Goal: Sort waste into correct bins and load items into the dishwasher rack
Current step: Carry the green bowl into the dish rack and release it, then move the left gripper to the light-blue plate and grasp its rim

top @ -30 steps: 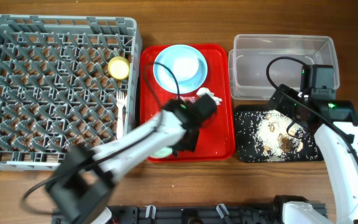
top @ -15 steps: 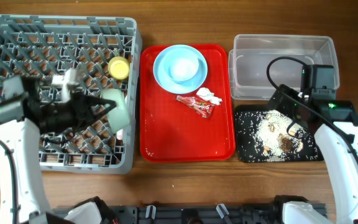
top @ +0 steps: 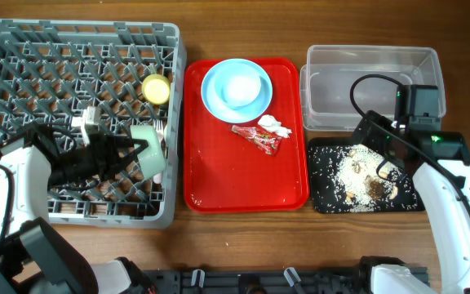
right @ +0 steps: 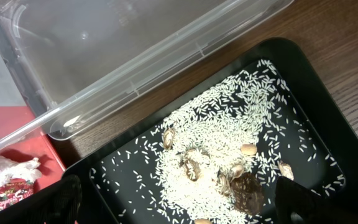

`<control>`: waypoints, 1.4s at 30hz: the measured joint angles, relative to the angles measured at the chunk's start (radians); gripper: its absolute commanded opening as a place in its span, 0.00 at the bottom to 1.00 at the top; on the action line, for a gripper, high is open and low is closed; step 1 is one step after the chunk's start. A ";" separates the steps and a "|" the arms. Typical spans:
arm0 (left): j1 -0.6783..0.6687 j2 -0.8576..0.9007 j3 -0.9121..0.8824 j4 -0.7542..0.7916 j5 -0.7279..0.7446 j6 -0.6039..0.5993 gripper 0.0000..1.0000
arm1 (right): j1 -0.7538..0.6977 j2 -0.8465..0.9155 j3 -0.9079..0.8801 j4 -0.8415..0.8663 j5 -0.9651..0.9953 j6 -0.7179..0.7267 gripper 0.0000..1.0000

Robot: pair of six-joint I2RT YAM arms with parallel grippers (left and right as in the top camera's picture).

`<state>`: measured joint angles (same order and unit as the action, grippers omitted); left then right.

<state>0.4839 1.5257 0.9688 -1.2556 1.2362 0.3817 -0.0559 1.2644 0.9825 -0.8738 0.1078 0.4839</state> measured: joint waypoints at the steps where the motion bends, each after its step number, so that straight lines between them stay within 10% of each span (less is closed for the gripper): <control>1: 0.006 0.000 0.000 -0.002 -0.016 -0.007 0.21 | 0.000 0.000 0.000 0.000 0.000 0.000 1.00; 7: 0.141 0.002 -0.001 -0.047 -0.117 -0.025 0.47 | 0.000 0.000 0.000 0.000 0.000 0.000 1.00; 8: 0.164 0.002 -0.001 -0.053 -0.129 -0.027 0.62 | 0.000 0.000 0.000 0.000 0.000 0.000 1.00; 9: 0.187 0.002 -0.001 -0.063 -0.139 -0.027 1.00 | 0.000 0.000 0.000 0.000 0.000 0.000 1.00; 21: 0.299 -0.312 0.022 -0.016 -0.153 -0.112 1.00 | 0.000 0.000 0.000 0.000 0.000 0.000 1.00; 29: -0.277 -0.447 0.121 0.304 -0.535 -0.511 1.00 | 0.000 0.001 0.000 0.000 0.000 0.000 1.00; 35: -0.794 -0.091 0.479 0.340 -0.900 -0.714 1.00 | 0.000 0.002 0.000 0.000 -0.003 0.000 1.00; 42: -0.853 0.466 0.886 0.346 -1.006 -0.736 1.00 | 0.000 0.002 0.000 0.000 -0.003 0.000 1.00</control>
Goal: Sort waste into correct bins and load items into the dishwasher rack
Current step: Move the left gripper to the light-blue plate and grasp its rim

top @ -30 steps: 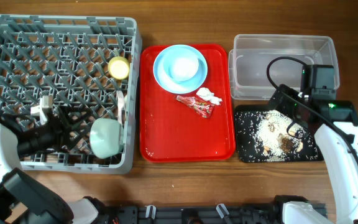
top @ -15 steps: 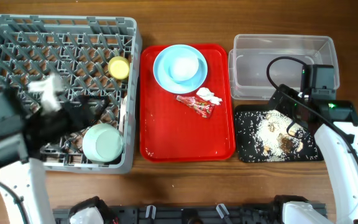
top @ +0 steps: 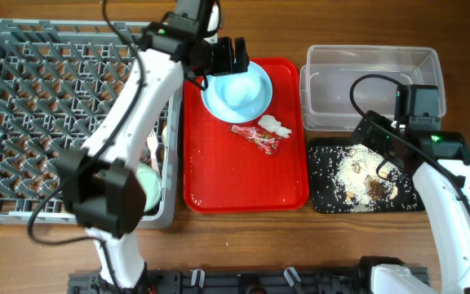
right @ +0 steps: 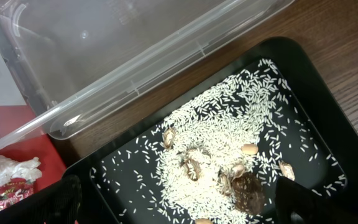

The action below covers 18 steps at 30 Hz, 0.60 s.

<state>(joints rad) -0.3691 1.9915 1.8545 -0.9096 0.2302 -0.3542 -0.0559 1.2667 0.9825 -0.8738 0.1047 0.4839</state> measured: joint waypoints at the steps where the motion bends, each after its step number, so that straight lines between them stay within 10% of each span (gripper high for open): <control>1: -0.002 0.023 0.000 0.005 -0.002 0.000 1.00 | 0.000 0.000 0.000 0.000 0.000 0.000 1.00; 3: -0.011 0.082 0.000 0.025 -0.002 -0.004 0.89 | 0.000 0.000 0.000 0.000 0.000 0.000 1.00; 5: -0.030 0.120 0.000 0.040 -0.003 -0.003 0.37 | 0.000 0.000 0.000 0.000 0.000 0.000 1.00; 7: -0.056 0.137 0.000 0.060 -0.009 -0.003 0.24 | 0.000 0.000 0.000 0.000 0.000 0.000 1.00; 18: -0.228 0.218 0.005 0.161 -0.264 0.004 0.19 | 0.000 0.000 0.000 0.000 0.000 0.000 1.00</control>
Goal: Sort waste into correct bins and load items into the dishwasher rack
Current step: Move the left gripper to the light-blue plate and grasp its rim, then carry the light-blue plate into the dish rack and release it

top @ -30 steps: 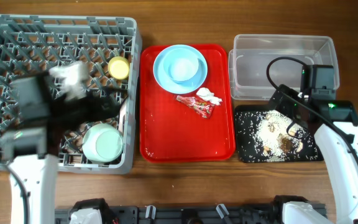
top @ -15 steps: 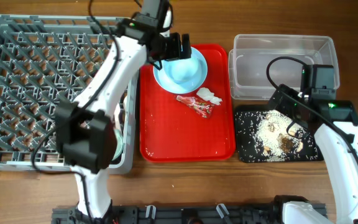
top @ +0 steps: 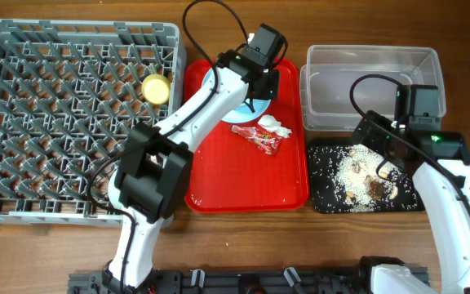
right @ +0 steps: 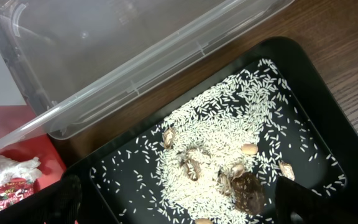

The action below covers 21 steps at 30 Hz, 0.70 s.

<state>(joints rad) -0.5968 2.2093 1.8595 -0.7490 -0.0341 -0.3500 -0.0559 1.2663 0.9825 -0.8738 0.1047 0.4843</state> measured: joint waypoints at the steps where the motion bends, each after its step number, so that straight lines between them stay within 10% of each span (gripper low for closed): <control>1: 0.000 0.005 0.000 0.011 -0.008 0.000 0.19 | 0.000 0.000 0.000 0.000 0.000 0.000 1.00; 21: 0.005 0.032 0.020 -0.053 -0.040 0.007 0.04 | 0.000 0.000 0.000 0.000 0.000 0.000 1.00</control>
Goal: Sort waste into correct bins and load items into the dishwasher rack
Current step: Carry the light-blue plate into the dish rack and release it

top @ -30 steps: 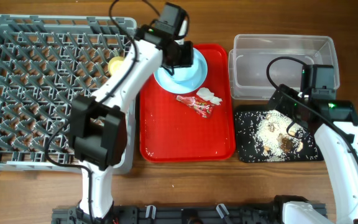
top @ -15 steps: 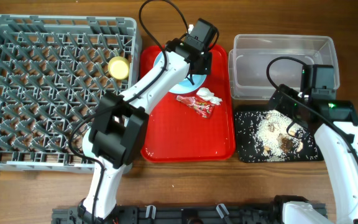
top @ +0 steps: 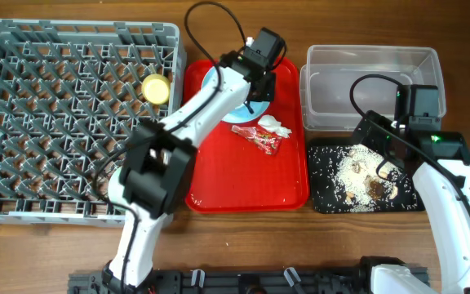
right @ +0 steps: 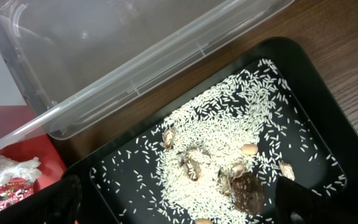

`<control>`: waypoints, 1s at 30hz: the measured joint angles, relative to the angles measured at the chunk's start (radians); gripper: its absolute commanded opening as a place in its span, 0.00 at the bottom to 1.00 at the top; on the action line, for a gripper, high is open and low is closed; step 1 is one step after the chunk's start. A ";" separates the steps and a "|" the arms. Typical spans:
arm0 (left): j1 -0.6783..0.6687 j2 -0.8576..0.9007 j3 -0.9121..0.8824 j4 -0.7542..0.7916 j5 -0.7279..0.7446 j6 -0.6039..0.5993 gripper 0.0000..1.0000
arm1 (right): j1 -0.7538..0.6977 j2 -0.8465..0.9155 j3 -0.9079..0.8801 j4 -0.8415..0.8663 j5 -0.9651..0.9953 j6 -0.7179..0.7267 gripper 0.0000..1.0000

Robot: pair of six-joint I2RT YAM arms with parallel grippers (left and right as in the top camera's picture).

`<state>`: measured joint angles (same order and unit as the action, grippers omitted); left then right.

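On the red tray, a light blue dish sits at the far end, mostly covered by my left gripper. Whether its fingers are open or shut cannot be told. A red wrapper and a crumpled white tissue lie mid-tray. A yellow round lid sits in the grey dishwasher rack. My right gripper hangs open over the black tray of rice and food scraps, holding nothing.
A clear plastic bin stands behind the black tray, its rim close to the right arm. The left arm stretches from the table's front edge across the rack's right side and hides that part.
My left gripper is still over the blue dish, barely shifted. The right arm, wrapper and tissue have not moved.
At first my left gripper was low in the rack beside a pale green cup. Then the cup lay at the rack's near right corner and the gripper was at the blue dish. It then sat right over the dish and remains there. The right gripper stayed open over the rice.
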<state>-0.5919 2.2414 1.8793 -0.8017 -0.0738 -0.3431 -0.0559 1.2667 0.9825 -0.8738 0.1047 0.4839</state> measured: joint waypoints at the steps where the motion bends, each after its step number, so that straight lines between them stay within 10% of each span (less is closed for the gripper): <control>1: 0.013 -0.050 0.005 -0.057 0.037 0.003 0.04 | 0.000 0.000 0.000 0.000 0.000 0.000 1.00; 7: 0.337 -0.455 0.054 -0.402 0.471 0.116 0.04 | 0.000 0.000 0.000 0.000 0.000 0.000 1.00; 13: 0.880 -0.494 -0.013 -0.871 1.084 0.607 0.04 | 0.000 0.001 0.000 0.002 0.000 0.000 1.00; 20: 0.986 -0.473 -0.378 -0.750 1.382 0.882 0.04 | 0.000 0.002 0.000 0.000 0.000 0.000 1.00; 30: 0.986 -0.404 -0.571 -0.490 1.437 0.850 0.04 | 0.000 0.002 0.000 0.000 0.000 0.000 1.00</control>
<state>0.3939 1.8374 1.3087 -1.2915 1.3632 0.5068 -0.0559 1.2682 0.9829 -0.8738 0.1047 0.4839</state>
